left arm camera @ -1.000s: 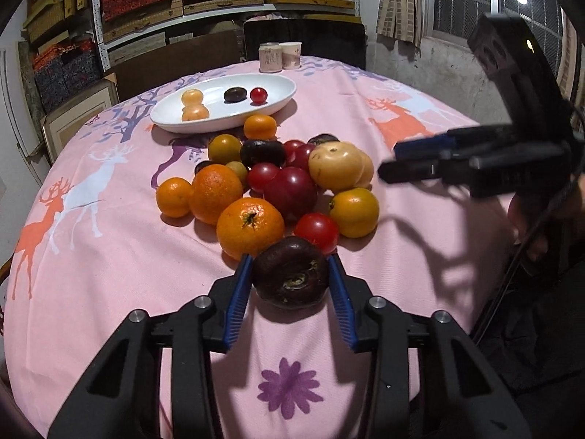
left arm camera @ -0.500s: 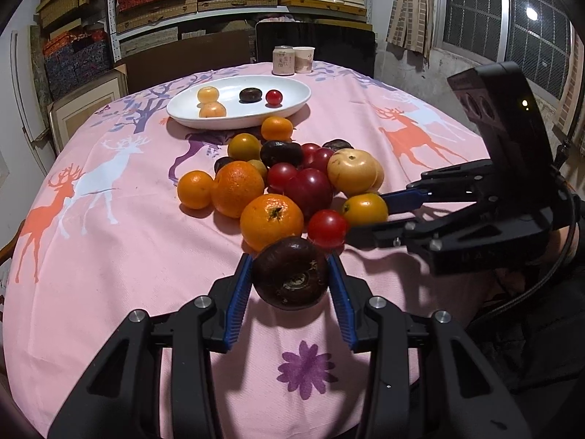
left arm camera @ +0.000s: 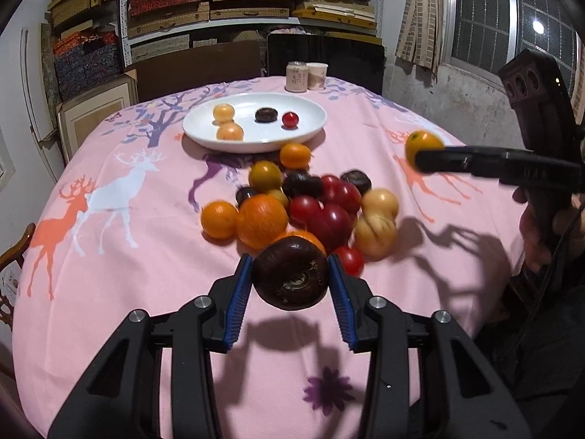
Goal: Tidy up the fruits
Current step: 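Place the dark fruit and yellow tomato on the white plate, opening both tools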
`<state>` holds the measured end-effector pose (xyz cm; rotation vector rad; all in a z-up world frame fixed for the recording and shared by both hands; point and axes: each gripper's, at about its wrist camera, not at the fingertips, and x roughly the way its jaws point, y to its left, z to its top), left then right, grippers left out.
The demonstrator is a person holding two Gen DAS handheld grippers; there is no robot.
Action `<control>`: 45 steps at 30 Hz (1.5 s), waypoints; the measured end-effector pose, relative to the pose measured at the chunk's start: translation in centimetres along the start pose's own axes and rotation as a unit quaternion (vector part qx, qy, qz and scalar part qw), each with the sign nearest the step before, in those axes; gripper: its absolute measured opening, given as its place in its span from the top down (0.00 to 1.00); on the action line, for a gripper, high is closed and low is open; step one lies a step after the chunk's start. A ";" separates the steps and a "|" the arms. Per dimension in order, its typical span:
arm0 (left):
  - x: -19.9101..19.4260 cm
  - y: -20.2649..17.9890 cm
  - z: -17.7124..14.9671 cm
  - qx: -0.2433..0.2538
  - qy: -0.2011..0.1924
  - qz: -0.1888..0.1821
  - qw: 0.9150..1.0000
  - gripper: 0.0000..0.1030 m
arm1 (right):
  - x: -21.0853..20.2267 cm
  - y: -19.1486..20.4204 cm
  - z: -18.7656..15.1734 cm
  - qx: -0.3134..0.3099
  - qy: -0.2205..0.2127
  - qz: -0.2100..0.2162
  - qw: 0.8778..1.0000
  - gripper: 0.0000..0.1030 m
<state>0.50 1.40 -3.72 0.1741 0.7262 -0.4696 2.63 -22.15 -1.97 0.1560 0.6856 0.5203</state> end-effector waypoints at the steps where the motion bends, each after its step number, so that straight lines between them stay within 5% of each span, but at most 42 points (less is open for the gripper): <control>1: 0.0 0.3 0.9 0.000 -0.005 0.003 1.000 0.60 | -0.4 -0.6 1.0 0.006 -0.008 -0.007 1.000 0.63; 6: 1.2 2.3 6.2 -0.004 -0.024 0.006 1.000 0.60 | -0.6 -3.2 6.0 0.007 -0.037 -0.046 0.998 0.63; 12: 6.0 5.8 13.1 -0.024 -0.022 0.025 0.999 0.60 | 3.8 -6.3 11.3 0.007 -0.037 -0.090 0.995 0.63; 22: 17.8 10.4 19.3 -0.051 0.037 0.046 0.997 0.60 | 13.8 -10.3 16.0 0.003 0.002 -0.134 0.991 0.63; 26: 21.1 11.6 19.2 -0.063 0.064 0.048 0.995 0.59 | 16.7 -11.1 16.2 0.000 0.021 -0.137 0.990 0.59; 27: 21.4 11.8 19.2 -0.067 0.065 0.048 0.994 0.54 | 17.1 -11.1 16.2 -0.002 0.023 -0.139 0.990 0.43; 30: 20.5 12.1 19.0 -0.081 0.048 0.041 0.995 0.41 | 16.4 -10.9 15.8 0.003 0.011 -0.140 0.990 0.39; 36: 15.3 10.3 17.0 -0.070 0.018 0.024 0.997 0.37 | 12.6 -10.5 13.7 0.042 0.011 -0.119 0.992 0.39; 45: 6.8 3.3 8.6 0.028 0.016 -0.019 0.999 0.28 | 6.1 -7.2 5.5 0.073 0.019 -0.082 0.994 0.32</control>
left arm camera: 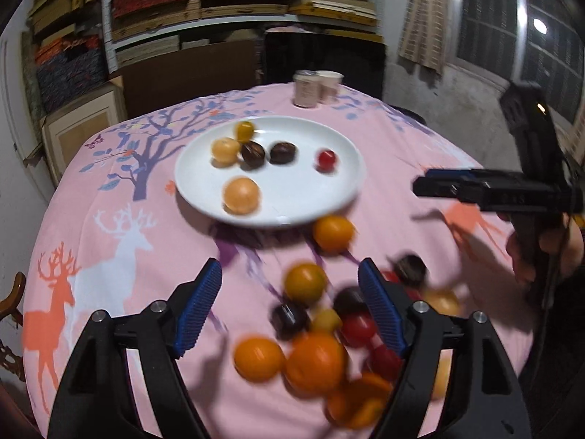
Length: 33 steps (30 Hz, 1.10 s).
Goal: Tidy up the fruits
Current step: 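Place the dark fruit and yellow tomato on the white plate, opening both tools, then grasp an orange with the left tool while the right tool grasps the striped melon-pear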
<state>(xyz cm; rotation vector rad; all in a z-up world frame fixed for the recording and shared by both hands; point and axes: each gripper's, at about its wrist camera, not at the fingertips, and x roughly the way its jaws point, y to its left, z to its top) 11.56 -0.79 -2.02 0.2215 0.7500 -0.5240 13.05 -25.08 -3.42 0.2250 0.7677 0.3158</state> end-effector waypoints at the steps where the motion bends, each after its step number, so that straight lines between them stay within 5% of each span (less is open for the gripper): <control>1: -0.5 -0.8 -0.9 0.008 0.002 -0.004 1.000 0.28 | -0.5 0.0 -1.0 0.008 0.003 0.004 1.000 0.32; 9: -1.6 -4.2 -6.9 0.032 0.028 0.003 0.999 0.28 | -3.0 1.2 -5.3 0.005 0.004 0.000 1.000 0.32; 12: -0.6 -3.9 -7.6 0.010 0.038 0.002 0.999 0.42 | -3.6 1.5 -6.2 0.004 0.007 0.000 1.000 0.32; 20: 0.9 -3.2 -8.4 -0.033 0.042 -0.017 0.998 0.52 | -3.8 2.4 -7.9 -0.013 0.026 0.002 1.000 0.32; 27: -0.8 -3.4 -9.0 -0.043 0.036 -0.028 0.998 0.57 | -3.1 7.0 -9.9 -0.125 0.081 0.081 0.985 0.32; 33: -3.3 -2.1 -8.5 -0.063 0.008 -0.027 0.998 0.57 | -2.7 10.4 -11.5 -0.210 0.095 0.098 0.968 0.33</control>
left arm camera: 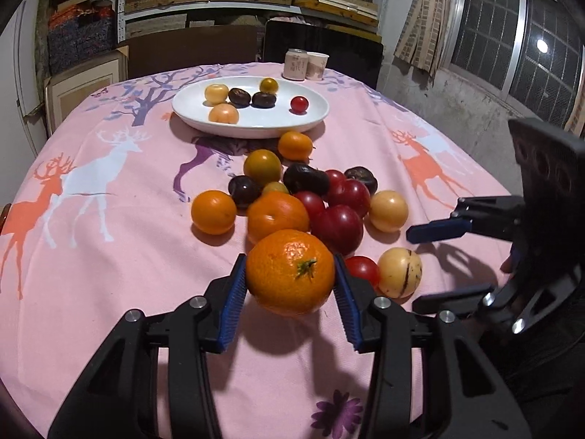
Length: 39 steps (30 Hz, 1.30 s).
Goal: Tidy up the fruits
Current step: 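Grasp an orange with the left tool while the right tool grasps the striped melon-pear, then place the orange and striped melon-pear on the white plate, opening both tools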
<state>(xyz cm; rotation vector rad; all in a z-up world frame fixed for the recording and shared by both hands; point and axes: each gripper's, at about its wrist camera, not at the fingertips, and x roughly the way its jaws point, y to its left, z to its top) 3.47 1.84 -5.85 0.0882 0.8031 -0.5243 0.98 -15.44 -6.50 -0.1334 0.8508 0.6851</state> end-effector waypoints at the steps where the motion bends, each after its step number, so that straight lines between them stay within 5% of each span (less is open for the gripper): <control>1: 0.0 0.1 0.1 -0.001 0.000 0.000 1.000 0.57 | 0.3 0.2 0.0 -0.005 0.003 -0.006 1.000 0.34; 4: 0.1 -0.1 -0.1 0.001 0.005 -0.002 1.000 0.57 | 1.6 0.2 -0.4 -0.007 0.031 -0.014 0.999 0.60; 11: 0.3 0.1 -0.5 -0.004 0.010 -0.002 1.000 0.57 | 1.0 -0.5 -0.9 0.016 0.019 0.002 1.000 0.61; 23: -0.4 0.8 0.6 -0.011 -0.001 0.004 1.000 0.57 | -4.2 -6.6 0.7 0.132 -0.088 -0.018 0.987 0.61; 30: -0.2 2.3 5.9 -0.010 -0.025 0.018 0.999 0.57 | -6.6 -10.7 4.9 0.154 -0.134 -0.054 0.977 0.61; 39: 4.6 5.9 14.1 -0.027 -0.031 0.046 0.998 0.56 | -4.1 -14.2 11.1 0.150 -0.140 -0.085 0.975 0.60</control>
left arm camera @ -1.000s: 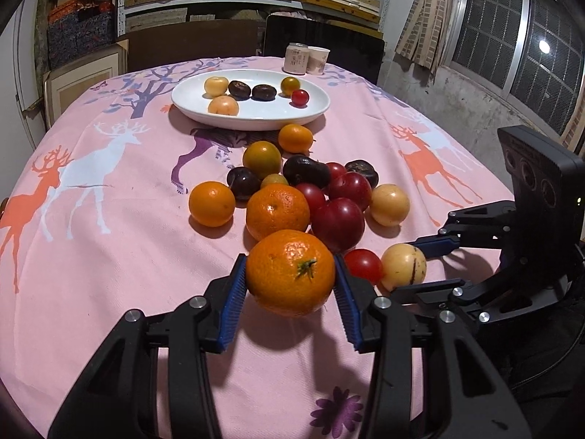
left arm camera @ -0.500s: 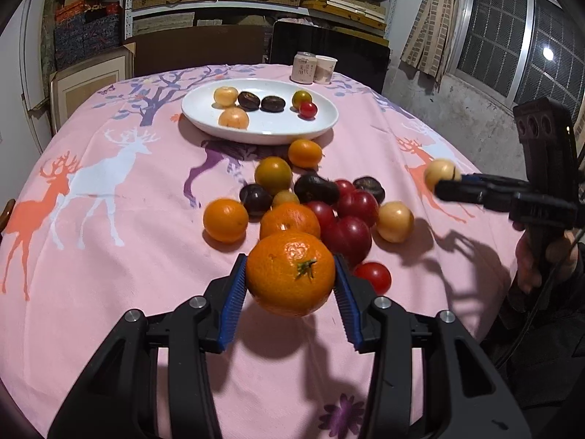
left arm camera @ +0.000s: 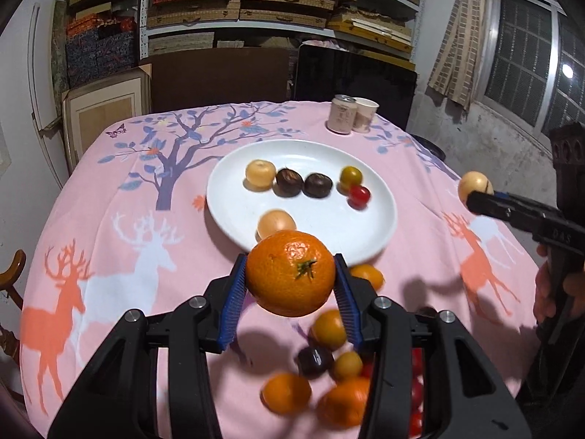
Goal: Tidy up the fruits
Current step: 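Place the orange and striped melon-pear on the white plate, opening both tools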
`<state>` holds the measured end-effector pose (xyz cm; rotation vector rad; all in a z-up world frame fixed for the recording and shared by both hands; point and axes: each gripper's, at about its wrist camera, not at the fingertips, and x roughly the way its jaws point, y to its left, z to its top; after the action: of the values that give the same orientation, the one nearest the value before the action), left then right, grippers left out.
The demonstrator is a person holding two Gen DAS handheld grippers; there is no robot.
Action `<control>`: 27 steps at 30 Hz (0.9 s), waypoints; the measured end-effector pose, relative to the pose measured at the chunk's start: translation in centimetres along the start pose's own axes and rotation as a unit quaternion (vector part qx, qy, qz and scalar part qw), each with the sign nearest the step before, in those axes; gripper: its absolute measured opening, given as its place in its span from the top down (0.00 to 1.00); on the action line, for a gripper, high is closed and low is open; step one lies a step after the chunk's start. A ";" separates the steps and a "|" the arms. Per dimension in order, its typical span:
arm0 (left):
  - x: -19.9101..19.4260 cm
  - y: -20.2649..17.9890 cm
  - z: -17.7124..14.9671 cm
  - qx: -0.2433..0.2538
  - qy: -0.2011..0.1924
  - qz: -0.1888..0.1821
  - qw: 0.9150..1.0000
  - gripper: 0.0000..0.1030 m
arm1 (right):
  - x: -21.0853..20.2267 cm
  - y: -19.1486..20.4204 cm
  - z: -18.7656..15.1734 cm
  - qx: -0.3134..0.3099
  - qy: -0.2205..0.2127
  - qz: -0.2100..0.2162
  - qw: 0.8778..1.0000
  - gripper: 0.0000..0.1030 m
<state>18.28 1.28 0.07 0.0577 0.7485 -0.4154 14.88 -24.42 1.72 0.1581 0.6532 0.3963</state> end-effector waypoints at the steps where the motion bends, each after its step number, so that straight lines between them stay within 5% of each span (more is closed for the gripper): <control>1: 0.7 0.3 0.7 -0.001 0.002 0.002 1.000 0.56 | 0.6 0.0 0.3 -0.001 0.002 -0.004 1.000 0.60; 10: 9.7 2.8 4.5 -0.034 0.058 0.025 0.997 0.56 | 8.2 -0.9 1.9 0.012 0.048 -0.023 0.999 0.59; 13: 11.2 3.5 4.5 -0.050 0.065 0.033 0.996 0.45 | 9.1 -0.7 1.8 0.011 0.047 -0.023 0.999 0.41; 19: 8.4 3.2 3.5 -0.050 0.044 0.017 0.998 0.37 | 7.5 -0.9 0.3 0.028 0.045 -0.011 0.999 0.39; 27: 1.4 0.2 -2.4 0.009 0.034 0.006 0.999 0.30 | 4.3 -1.9 -5.0 0.063 0.040 -0.006 0.997 0.31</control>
<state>17.66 1.45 -2.67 0.0925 0.8120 -0.4108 15.53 -24.32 -5.13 0.2600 0.7579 0.3514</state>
